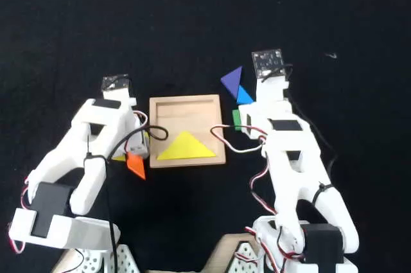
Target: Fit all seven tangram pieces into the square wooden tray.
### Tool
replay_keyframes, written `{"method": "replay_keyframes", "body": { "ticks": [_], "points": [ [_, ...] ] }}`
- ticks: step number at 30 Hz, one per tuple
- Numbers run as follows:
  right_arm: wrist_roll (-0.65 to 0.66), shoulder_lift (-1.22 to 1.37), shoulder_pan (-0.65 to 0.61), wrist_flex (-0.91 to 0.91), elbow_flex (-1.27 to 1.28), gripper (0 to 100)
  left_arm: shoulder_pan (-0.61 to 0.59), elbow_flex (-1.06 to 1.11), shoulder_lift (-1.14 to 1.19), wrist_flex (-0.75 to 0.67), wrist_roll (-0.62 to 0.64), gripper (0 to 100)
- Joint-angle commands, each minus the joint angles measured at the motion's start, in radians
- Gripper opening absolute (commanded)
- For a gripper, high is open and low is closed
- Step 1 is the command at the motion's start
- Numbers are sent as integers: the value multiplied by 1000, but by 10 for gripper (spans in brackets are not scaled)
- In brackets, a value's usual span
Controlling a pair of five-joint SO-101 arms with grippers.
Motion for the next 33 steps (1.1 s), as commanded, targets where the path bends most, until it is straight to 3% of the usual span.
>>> {"method": "replay_keyframes", "body": {
  "ticks": [1,9,14,20,28,33],
  "points": [
    [2,-1,12,-25,-8,127,12,62,-14,-57,14,172],
    [2,-1,12,-25,-8,127,12,73,-25,-58,8,161],
    [2,-1,12,-25,-8,127,12,44,-25,-57,6,56],
    [2,-1,12,-25,-8,127,13,25,-26,-52,6,55],
    [2,-7,20,-25,-15,127,18,-323,-26,344,12,55],
    [2,-8,63,-25,-18,127,127,-501,-26,493,14,51]
  ]
}}
